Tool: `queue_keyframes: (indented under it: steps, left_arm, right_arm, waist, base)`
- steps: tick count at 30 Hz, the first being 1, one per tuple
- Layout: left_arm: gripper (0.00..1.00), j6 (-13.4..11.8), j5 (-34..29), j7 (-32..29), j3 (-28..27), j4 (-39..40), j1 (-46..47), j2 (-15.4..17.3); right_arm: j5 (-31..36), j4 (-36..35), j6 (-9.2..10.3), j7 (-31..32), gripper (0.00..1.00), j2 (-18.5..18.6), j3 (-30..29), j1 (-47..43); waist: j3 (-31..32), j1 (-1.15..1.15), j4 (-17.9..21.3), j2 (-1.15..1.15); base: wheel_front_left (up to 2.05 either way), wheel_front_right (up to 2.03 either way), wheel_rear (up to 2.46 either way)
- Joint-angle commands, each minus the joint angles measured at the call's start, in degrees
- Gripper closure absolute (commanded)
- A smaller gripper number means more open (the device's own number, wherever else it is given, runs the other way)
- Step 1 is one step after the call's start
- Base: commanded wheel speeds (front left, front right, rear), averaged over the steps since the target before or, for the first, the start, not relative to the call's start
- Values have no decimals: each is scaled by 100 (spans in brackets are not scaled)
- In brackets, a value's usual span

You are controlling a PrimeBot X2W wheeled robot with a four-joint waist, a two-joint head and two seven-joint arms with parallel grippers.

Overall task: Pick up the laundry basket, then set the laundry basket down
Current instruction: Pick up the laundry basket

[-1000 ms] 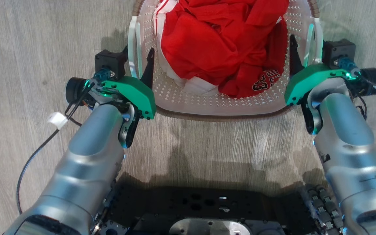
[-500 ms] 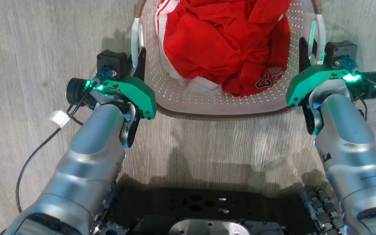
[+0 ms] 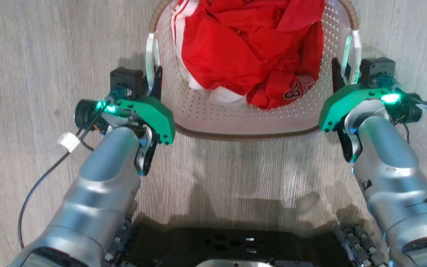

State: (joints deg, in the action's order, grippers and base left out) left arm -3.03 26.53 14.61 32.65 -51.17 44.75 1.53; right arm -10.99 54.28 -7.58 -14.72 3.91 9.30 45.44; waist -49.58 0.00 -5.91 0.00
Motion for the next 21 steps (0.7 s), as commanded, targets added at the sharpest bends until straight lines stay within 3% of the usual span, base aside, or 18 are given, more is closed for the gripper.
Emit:
queue_keyframes:
  steps: [1, 21]
  left_arm:
    - [100, 3, 48, 39, -142, 48, -219, 135]
    - [100, 38, 101, 39, -110, -419, -694, 135]
  right_arm:
    - [-47, -1, 9, -28, 100, -103, 165, -299]
    - [-897, 594, 9, -28, 100, -103, 956, -557]
  waist:
    - [156, 0, 26, 0]
    - [1280, 0, 115, 0]
  base:
    - [0, 0, 0]
    - [0, 0, 0]
